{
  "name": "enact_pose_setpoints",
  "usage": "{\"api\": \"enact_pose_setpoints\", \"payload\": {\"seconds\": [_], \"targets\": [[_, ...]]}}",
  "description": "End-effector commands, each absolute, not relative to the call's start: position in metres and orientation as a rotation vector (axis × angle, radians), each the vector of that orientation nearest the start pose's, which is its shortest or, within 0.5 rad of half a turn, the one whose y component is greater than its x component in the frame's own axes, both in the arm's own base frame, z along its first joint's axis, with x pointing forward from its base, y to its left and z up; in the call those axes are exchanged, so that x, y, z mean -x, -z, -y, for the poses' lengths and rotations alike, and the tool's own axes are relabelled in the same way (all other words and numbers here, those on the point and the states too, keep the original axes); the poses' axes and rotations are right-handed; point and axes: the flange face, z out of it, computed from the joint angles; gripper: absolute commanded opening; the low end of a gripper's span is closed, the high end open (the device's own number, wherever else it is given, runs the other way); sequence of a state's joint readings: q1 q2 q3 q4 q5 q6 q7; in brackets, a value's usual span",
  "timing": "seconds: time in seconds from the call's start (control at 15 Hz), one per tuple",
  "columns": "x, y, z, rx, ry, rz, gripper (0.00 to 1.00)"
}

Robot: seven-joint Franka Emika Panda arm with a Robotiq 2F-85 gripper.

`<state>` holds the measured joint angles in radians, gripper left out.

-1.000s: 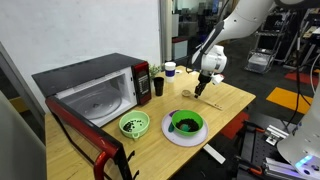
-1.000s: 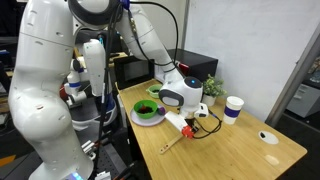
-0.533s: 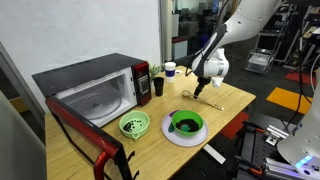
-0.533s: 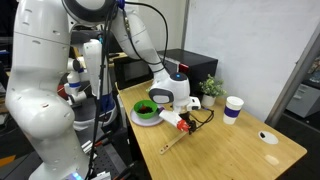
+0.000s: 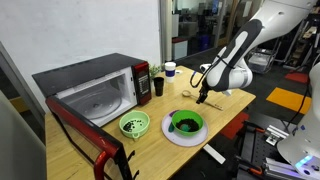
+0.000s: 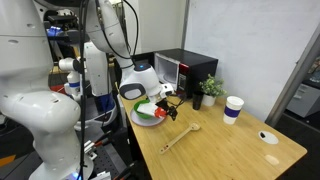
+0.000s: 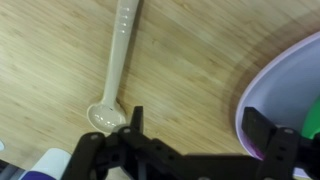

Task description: Use the wooden spoon to stir the contents in the green bowl

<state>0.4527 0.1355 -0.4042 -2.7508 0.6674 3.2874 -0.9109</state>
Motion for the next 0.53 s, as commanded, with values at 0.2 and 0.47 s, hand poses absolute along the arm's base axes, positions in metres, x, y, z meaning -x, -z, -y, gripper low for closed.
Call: {"api": "enact_pose_setpoints", "payload": {"seconds": [0.2, 0.47], "targets": [[-0.403, -0.271, 0.031, 3.095, 0.762, 0.539, 1.0], [-0.4, -0.263, 0.016, 3.034, 0.68, 0.561, 1.0]]}}
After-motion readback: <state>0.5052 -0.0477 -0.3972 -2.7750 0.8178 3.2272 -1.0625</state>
